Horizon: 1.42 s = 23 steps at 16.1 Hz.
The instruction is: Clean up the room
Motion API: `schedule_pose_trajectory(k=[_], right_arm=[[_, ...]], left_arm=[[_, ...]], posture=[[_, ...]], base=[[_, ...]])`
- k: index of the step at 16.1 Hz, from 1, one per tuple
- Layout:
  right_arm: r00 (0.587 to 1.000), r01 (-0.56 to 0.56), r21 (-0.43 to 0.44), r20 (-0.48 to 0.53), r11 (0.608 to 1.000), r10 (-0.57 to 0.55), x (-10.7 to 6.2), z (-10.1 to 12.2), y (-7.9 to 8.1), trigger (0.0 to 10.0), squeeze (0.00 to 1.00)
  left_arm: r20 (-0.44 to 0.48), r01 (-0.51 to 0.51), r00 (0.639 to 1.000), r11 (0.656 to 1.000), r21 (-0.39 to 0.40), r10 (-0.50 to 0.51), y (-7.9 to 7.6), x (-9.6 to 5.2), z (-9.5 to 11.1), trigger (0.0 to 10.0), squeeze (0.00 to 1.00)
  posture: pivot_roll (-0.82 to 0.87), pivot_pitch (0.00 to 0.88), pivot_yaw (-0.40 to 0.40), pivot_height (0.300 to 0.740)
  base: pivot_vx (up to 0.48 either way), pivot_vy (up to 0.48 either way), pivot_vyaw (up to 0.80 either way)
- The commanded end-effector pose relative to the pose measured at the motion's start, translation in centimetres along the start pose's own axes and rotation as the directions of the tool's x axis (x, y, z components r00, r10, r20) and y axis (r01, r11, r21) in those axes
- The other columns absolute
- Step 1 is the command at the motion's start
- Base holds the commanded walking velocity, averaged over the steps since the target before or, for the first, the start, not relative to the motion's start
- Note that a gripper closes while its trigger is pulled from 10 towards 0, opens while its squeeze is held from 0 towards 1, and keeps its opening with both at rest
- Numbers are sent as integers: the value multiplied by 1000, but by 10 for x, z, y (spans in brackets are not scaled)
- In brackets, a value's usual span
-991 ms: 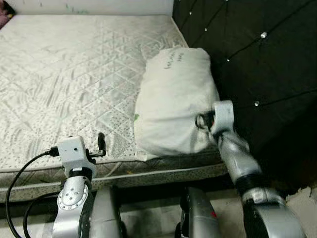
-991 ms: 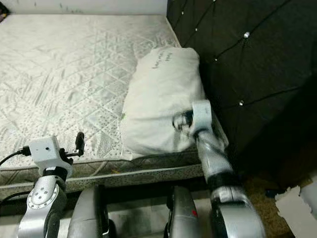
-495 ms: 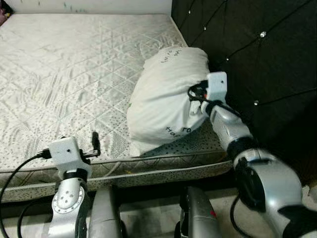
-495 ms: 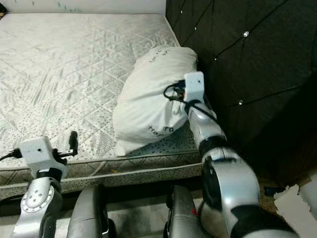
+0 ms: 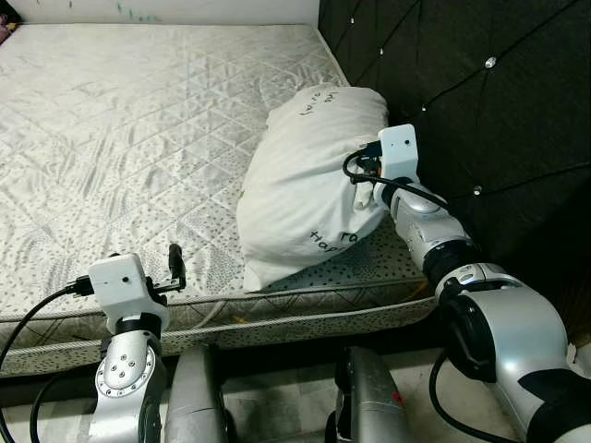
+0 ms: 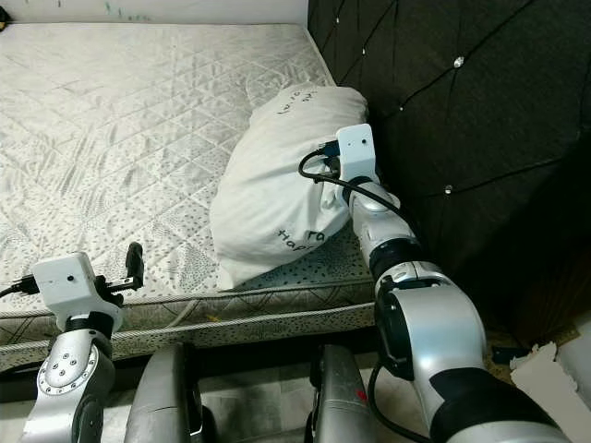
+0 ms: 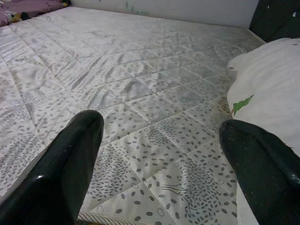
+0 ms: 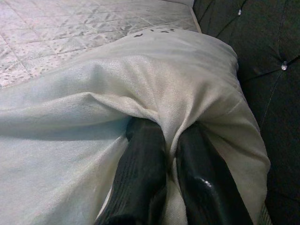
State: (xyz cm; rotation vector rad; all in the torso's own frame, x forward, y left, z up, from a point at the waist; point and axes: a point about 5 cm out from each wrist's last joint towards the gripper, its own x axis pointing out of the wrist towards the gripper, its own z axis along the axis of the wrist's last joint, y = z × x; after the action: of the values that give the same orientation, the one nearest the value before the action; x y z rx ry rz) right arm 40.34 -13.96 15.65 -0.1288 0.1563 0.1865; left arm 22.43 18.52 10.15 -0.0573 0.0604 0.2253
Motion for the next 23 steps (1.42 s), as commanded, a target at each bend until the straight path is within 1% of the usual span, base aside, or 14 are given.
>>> schedule_pose_trajectory(k=[1, 9, 10, 11, 12, 13, 14, 15, 16, 18, 20, 21, 22, 23], right_arm=[[997, 6, -18, 78, 1000, -4, 4, 27, -1, 0, 0], [997, 6, -18, 78, 1000, -4, 4, 27, -1, 0, 0], [998, 19, -47, 60, 999, -16, 5, 28, -2, 0, 0], [994, -69, -15, 83, 997, 70, -3, 5, -2, 0, 0], [988, -115, -28, 100, 993, 117, -7, -7, 2, 0, 0], [986, -132, -51, 94, 990, 136, -8, -12, 8, 0, 0], [977, -180, -99, 101, 979, 190, -9, -14, 17, 0, 0], [974, -191, -152, 97, 970, 207, -9, -14, 21, 0, 0], [975, -186, -175, 91, 967, 204, -8, -13, 21, 0, 0], [980, -157, -196, 94, 968, 178, -4, -1, 16, 0, 0], [982, -126, -248, 104, 960, 156, 2, 23, 12, 0, 0], [983, -122, -256, 105, 959, 153, 2, 25, 11, 0, 0], [984, -106, -290, 108, 951, 143, 3, 32, 10, 0, 0], [990, -10, -326, 133, 945, 56, 5, 43, 0, 0, 0]], left_arm=[[8, -5, 1000, 1000, -2, 5, 0, -1, 3, 10000, 0], [8, -5, 1000, 1000, -2, 5, 0, -1, 3, 10000, 0], [6, -7, 1000, 1000, -1, 7, 0, -2, 4, 10000, 0], [22, 8, 1000, 1000, 5, -8, 0, -1, 5, 10000, 0], [38, 20, 999, 1000, 6, -20, 0, -2, 6, 10000, 0], [39, 19, 999, 1000, 6, -19, 0, -3, 6, 10000, 0], [39, 15, 999, 1000, 6, -16, 0, -3, 6, 10000, 0], [39, 16, 999, 1000, 6, -16, 0, -2, 6, 10000, 0], [40, 16, 999, 1000, 5, -16, -1, -2, 6, 10000, 0], [43, 23, 999, 1000, 8, -23, -1, -1, 6, 10000, 0], [51, 15, 999, 999, 30, -17, 2, 1, 7, 10000, 0], [53, 14, 998, 999, 32, -15, 2, 1, 8, 10000, 0], [56, -12, 998, 999, 32, 10, 4, 1, 9, 10000, 0], [49, -73, 996, 997, 30, 71, 12, -1, 8, 10000, 0]], posture=[[82, 46, -60, 597], [82, 46, -60, 597], [82, 46, -60, 597], [70, 15, -63, 597], [71, 15, -64, 597], [72, 12, -68, 597], [71, 12, -68, 597], [69, 9, -66, 597], [69, 9, -66, 597], [68, 6, -61, 597], [72, 2, -62, 597], [76, 1, -65, 597], [83, 3, -70, 597], [96, 4, -81, 597]], base=[[0, 0, 0], [0, 0, 0], [0, 0, 0], [0, 0, 0], [0, 0, 0], [0, 0, 0], [0, 0, 0], [0, 0, 0], [0, 0, 0], [0, 0, 0], [0, 0, 0], [0, 0, 0], [0, 0, 0], [0, 0, 0]])
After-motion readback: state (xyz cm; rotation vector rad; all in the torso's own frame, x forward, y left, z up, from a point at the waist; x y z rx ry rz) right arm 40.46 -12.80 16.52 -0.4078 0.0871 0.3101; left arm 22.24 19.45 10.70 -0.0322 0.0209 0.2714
